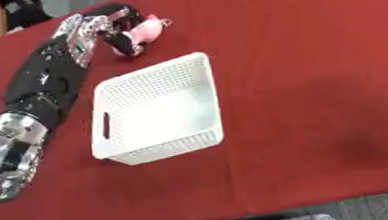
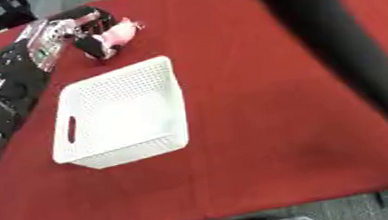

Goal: Pick up objects on the table and place them in the box.

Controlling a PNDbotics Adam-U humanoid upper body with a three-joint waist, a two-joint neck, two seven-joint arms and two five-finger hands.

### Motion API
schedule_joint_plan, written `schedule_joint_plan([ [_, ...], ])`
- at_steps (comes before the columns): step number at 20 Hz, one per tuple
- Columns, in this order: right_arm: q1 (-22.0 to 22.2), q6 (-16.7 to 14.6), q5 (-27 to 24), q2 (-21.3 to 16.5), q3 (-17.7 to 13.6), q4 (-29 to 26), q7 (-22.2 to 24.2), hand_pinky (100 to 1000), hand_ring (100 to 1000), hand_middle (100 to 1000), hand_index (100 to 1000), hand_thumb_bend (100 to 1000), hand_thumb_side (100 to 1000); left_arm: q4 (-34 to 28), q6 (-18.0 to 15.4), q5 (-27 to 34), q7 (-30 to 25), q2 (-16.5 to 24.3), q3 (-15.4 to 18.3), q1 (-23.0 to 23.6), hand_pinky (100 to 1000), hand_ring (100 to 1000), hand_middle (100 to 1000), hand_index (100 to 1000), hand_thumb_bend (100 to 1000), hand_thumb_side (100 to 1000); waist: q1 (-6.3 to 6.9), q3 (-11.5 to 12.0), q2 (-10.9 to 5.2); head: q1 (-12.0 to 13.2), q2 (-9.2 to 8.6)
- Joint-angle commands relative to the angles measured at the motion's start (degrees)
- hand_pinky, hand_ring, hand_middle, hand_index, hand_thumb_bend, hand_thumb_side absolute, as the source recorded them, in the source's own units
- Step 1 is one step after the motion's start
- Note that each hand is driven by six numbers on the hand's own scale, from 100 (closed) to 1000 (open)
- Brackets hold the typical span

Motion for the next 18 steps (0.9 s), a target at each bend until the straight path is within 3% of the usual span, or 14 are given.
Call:
schedule_joint_plan([
  [1,-0.8,0.0,0.0,-1.0,-0.3,-0.8,0.2,604,697,814,768,144,807,-0.5,1.1,-2.1,1.3,0.5,-0.2,-0.1,100,100,100,202,100,100,-0.52,0.1,-0.71,0.6,-0.42],
  [5,-0.7,0.1,-0.1,-0.9,-0.3,-0.8,0.3,604,696,814,768,142,808,-0.4,1.6,-3.7,1.5,0.3,-0.4,0.2,100,100,100,148,100,100,-0.52,0.1,-1.05,0.9,-0.42],
  [7,-0.7,0.2,-0.1,-0.9,-0.3,-0.8,0.3,603,696,813,768,141,809,-0.2,1.4,-3.1,0.5,0.1,-0.5,0.4,100,100,100,142,153,100,-0.52,0.1,-1.17,1.1,-0.42],
  [12,-0.7,0.2,-0.1,-1.1,-0.3,-0.8,0.4,603,695,813,768,141,810,0.1,1.0,2.2,-3.2,-0.3,-1.2,1.0,100,100,100,138,224,100,-0.52,0.1,-1.38,1.2,-0.42],
  [18,-0.5,0.4,-0.1,-1.3,-0.1,-0.8,0.6,603,695,813,767,139,810,-0.4,0.7,9.1,-8.7,0.0,-2.3,2.0,100,100,100,133,237,100,-0.52,0.2,-1.95,0.2,-0.46],
])
